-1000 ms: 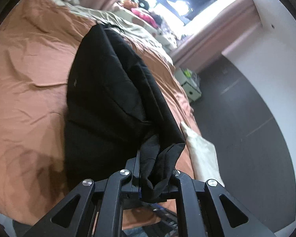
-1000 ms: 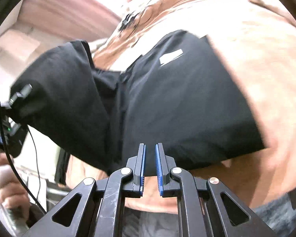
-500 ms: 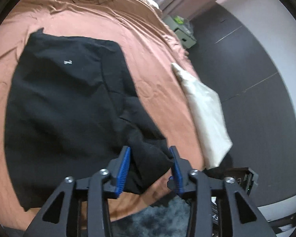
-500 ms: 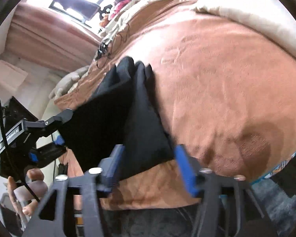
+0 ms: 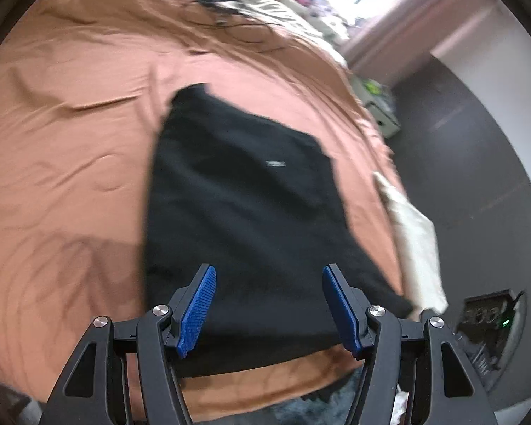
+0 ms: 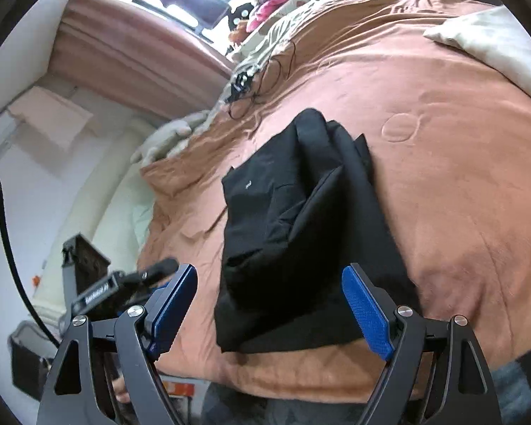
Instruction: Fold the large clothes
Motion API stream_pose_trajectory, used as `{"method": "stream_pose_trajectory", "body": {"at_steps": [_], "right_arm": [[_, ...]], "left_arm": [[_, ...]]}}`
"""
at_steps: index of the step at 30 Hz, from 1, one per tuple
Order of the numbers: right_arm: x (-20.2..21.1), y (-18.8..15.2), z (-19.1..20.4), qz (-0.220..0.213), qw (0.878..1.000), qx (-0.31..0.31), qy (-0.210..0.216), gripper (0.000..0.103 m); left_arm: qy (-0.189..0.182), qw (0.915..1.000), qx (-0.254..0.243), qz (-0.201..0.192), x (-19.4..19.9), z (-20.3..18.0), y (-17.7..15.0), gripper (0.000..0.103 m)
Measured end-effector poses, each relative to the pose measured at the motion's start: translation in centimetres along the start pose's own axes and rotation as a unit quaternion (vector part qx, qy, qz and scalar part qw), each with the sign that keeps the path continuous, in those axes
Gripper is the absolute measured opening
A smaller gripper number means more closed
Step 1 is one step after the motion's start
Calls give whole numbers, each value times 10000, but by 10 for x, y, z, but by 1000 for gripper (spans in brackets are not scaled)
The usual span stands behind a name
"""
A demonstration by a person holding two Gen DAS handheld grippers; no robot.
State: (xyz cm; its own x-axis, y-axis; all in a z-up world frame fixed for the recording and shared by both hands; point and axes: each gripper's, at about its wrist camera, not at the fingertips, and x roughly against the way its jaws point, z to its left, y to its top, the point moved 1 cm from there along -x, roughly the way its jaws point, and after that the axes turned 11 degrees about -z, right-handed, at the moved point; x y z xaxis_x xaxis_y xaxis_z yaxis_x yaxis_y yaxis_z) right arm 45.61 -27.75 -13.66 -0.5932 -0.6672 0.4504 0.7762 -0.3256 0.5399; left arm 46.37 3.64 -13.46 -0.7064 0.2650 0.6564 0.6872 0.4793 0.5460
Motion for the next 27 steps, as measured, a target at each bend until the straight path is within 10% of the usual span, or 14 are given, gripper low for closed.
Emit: {"method": "stream_pose_trajectory", "body": {"at_steps": [2,4,5,6,27], "right_arm": [[-14,1,-1,63,9999,28,-128,83],[-27,-1,-6,140,9998,39,-101,53],[-30,-2,-10,204,9997,-20,-91,18],[-32,-3,-16,239,9996,-82,-126,15],[14,-45,-94,79,9963,-856,58,6]], "left_arm": [[186,9998,84,29,0,14,-7,64],[356,9992,150,90,-1,32,-12,64],[427,9989,149,123,-3,33,-14,64],[508,9985,128,169,-4,36,-18,64],[514,9968,-146,598,-47,38,-43,64]]}}
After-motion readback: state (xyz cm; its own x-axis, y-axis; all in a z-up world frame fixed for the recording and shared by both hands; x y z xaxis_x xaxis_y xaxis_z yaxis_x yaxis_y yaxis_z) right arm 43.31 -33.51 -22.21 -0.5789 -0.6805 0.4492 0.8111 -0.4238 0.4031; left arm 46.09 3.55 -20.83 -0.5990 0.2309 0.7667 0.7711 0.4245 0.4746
